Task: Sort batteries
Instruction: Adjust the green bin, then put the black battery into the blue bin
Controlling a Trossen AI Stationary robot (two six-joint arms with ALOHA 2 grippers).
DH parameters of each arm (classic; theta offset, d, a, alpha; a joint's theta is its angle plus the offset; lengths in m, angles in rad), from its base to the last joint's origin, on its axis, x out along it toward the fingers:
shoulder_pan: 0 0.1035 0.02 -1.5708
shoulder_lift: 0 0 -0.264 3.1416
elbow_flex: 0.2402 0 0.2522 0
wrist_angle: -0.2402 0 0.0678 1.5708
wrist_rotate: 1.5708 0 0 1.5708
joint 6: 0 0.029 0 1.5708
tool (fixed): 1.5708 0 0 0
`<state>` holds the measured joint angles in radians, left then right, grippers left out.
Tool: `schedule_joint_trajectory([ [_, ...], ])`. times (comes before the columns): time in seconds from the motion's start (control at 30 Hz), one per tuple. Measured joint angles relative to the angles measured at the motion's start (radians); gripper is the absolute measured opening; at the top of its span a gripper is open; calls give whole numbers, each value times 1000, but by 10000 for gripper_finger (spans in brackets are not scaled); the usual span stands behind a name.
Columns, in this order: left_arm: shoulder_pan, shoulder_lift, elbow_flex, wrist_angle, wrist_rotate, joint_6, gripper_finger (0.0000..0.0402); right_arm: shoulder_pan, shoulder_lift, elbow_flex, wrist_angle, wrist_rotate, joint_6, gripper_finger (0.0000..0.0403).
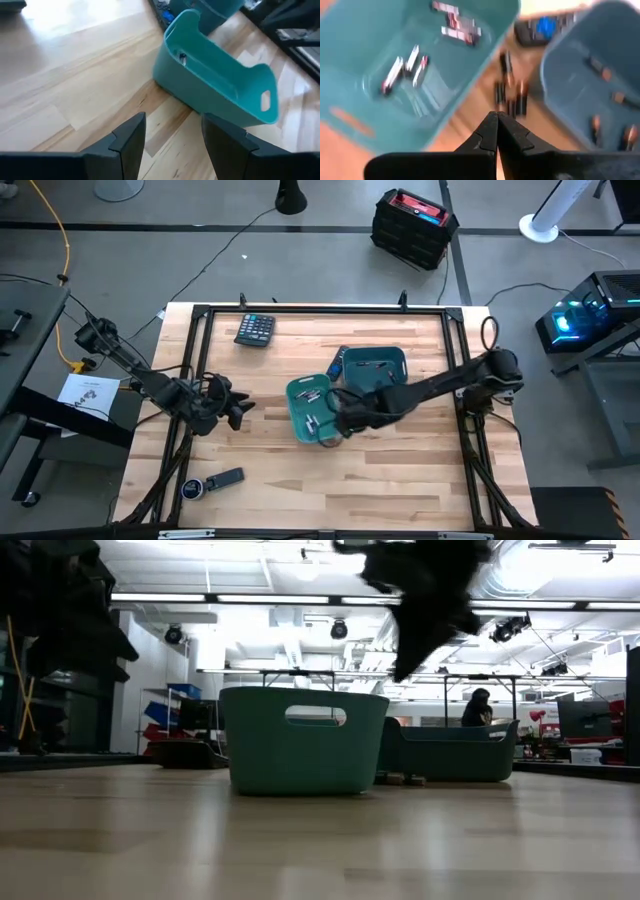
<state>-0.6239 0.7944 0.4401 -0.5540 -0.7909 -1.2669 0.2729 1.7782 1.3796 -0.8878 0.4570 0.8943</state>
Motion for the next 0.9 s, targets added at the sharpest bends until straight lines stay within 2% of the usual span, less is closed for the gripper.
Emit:
schedule_joint_trajectory([
  [0.13,-3,24,0,44,-26,-11,181,45,-40,-170,107,-65,142,0],
  [0.27,-6,57,0,107,-40,16,181,61,-27,-327,435,-94,236,0],
  [0.33,-6,66,-1,119,-35,30,181,52,-8,-366,579,-92,254,0],
  [0.43,-6,75,-1,121,-36,31,181,18,28,-359,658,-74,247,0],
  [0.6,-3,76,-1,124,-50,57,181,-59,86,-259,718,-118,92,0],
  [0.7,-3,73,-1,107,-54,60,181,-94,86,-201,693,-131,-1,0],
  [0.9,-5,69,-1,98,-33,92,181,-112,13,-135,383,-77,-27,0],
])
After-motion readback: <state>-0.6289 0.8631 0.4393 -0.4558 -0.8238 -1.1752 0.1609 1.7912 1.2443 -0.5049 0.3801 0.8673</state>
